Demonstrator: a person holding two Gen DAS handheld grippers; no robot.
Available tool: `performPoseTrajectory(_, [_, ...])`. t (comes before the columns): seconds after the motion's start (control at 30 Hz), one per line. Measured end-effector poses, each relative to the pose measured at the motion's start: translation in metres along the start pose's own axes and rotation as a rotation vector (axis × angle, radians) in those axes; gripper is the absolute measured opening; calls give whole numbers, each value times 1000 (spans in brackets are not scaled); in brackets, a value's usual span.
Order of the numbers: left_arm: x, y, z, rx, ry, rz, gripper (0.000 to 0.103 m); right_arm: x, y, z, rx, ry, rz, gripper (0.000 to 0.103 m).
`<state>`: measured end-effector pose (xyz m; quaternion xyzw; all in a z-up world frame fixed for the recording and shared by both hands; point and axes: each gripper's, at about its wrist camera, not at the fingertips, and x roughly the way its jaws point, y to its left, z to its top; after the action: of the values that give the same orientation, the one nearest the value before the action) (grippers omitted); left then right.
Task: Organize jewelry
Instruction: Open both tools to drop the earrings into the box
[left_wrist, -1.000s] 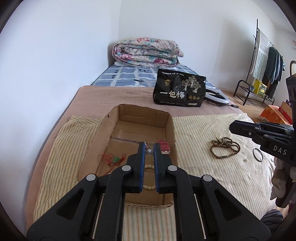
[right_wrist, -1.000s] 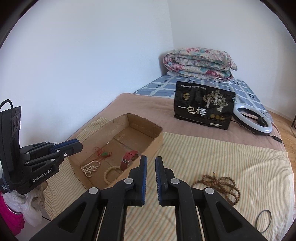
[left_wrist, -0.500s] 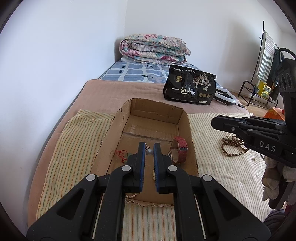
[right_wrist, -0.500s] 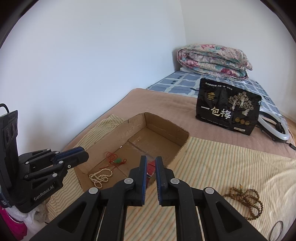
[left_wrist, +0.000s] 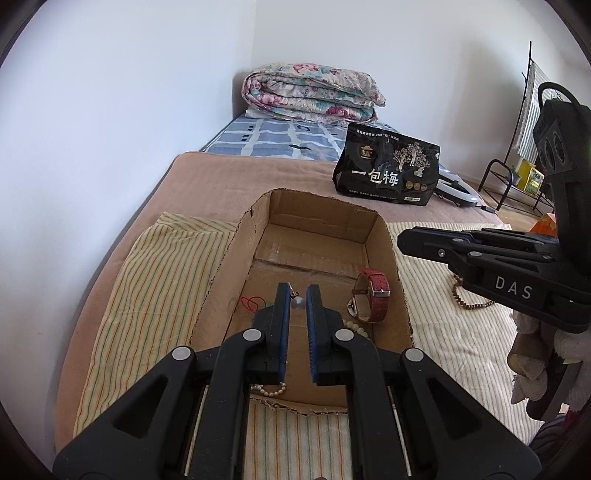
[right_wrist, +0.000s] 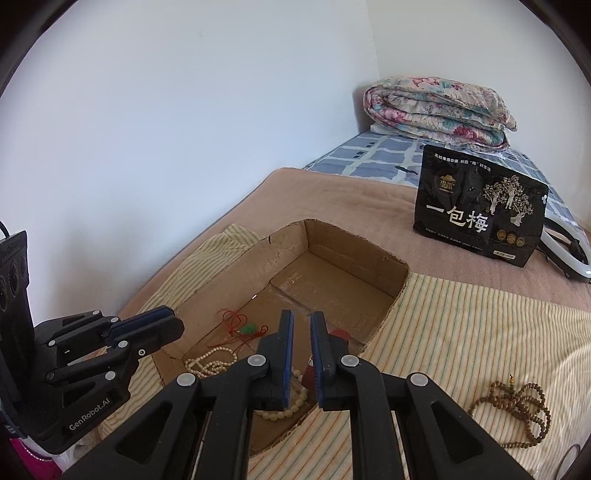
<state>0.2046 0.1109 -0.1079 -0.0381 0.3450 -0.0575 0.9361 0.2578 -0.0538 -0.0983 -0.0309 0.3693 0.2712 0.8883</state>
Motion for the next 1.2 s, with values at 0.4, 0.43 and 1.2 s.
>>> performPoseTrajectory(0.4, [2,-1,-3,21,-11,25,61,-3,1,5,18,-59,-47,90])
performPoseTrajectory(0.43, [3,-1,-3,22,-9,25,62,-3,1,5,20,-63,-55,95])
performPoseTrajectory(1.2, [3,-5,-7,5,7,25,75,-8,-1,4,26,-64,-78,103])
